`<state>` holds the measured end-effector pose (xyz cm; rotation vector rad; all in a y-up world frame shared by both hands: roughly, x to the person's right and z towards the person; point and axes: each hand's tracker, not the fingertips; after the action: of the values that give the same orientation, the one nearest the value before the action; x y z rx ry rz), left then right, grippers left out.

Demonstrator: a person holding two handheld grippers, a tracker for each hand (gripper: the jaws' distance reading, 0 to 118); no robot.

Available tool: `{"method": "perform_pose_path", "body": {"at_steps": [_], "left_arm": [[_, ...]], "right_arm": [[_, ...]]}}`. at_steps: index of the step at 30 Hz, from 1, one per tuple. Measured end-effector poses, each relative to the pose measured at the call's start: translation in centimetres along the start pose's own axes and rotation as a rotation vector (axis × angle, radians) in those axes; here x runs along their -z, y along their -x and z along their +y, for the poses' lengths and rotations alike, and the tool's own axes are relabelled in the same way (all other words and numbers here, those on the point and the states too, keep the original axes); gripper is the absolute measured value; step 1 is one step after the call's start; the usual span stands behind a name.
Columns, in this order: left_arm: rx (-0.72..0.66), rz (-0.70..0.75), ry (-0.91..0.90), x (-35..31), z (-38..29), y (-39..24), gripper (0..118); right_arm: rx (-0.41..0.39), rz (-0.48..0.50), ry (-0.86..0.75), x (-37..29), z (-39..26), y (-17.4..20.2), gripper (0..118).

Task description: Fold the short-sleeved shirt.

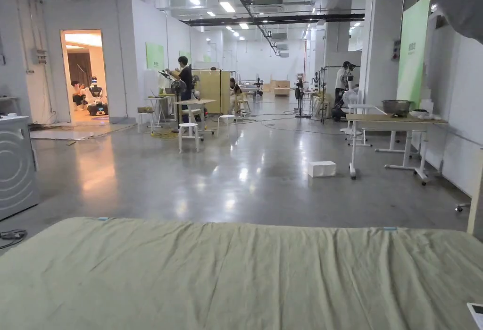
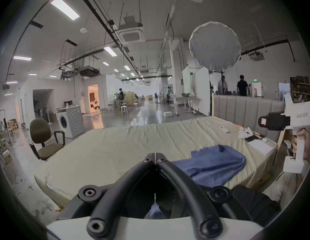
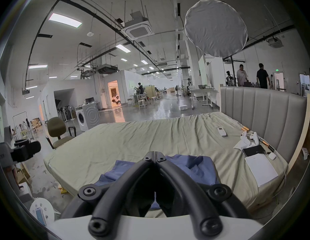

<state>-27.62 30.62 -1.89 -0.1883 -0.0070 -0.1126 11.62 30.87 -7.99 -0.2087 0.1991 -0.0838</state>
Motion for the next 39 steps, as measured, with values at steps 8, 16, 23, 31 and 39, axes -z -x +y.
{"method": "perform_pose_path", "body": {"at_steps": [8, 16, 23, 31, 39], "left_arm": [[-0.005, 0.017, -0.034, -0.3, 1.4, -1.0, 0], [-0.079, -0.02, -0.029, 0.9, 1.5, -1.2, 0], [-0.097, -0.046, 0.006, 2.6, 1.4, -1.1, 0], [-0.146, -0.108, 0.083, 7.1, 0.6, -1.2, 0], [-0.233, -0.223, 0.295, 17.5, -1.3, -0.8, 13]], "right_arm": [[0.01, -0.017, 0.003, -0.4, -0.5, 0.2, 0], [-0.031, -0.024, 0.013, -0.8, -0.8, 0.5, 0], [-0.003, -0.016, 0.023, 0.1, -1.1, 0.1, 0], [-0.008, -0.03, 0.084, 1.1, -2.5, -0.7, 0], [0.047, -0.087, 0.17, 1.9, -4.5, -3.2, 0]]}}
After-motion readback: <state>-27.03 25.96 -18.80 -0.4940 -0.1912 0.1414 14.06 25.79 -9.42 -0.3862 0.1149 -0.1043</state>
